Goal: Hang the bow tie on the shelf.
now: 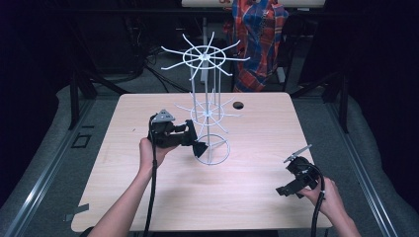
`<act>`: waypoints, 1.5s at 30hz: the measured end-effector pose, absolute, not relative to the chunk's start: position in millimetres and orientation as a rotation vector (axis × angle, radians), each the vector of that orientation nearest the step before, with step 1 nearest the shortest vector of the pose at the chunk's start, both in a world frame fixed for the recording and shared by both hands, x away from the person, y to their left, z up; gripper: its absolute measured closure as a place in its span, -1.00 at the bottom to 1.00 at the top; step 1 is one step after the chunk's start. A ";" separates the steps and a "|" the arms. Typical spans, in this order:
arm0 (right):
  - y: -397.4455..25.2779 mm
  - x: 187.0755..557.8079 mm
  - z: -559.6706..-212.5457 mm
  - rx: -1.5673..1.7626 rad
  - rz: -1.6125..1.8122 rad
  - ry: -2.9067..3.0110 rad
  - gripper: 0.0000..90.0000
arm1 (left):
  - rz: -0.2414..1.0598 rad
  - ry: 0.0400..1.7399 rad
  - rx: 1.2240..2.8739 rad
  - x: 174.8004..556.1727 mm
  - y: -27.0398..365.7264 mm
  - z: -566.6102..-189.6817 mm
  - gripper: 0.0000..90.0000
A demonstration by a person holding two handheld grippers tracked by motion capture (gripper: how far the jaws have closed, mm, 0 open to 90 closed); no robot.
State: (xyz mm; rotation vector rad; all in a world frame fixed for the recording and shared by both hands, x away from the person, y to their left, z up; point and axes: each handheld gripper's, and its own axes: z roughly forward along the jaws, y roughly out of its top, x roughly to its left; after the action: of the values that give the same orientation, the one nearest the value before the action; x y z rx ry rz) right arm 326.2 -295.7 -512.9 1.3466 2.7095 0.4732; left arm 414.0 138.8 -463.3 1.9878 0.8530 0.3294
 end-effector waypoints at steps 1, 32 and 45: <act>-295.8 325.9 -513.1 1.350 0.479 2.707 -0.95 | 0.343 0.865 1.989 413.4 138.8 -463.0 0.16; -297.7 324.5 -513.0 1.370 0.500 2.708 -0.95 | 0.418 0.866 2.087 381.3 152.3 -459.3 -0.67; -298.4 324.2 -513.4 1.367 0.519 2.718 -0.95 | 0.413 0.945 2.136 370.7 158.4 -464.9 -0.84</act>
State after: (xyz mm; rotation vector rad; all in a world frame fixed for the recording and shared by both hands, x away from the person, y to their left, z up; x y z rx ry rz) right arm 324.2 -298.4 -513.4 1.3674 2.7176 0.5190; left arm 370.7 158.4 -464.9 2.1362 0.9450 0.4130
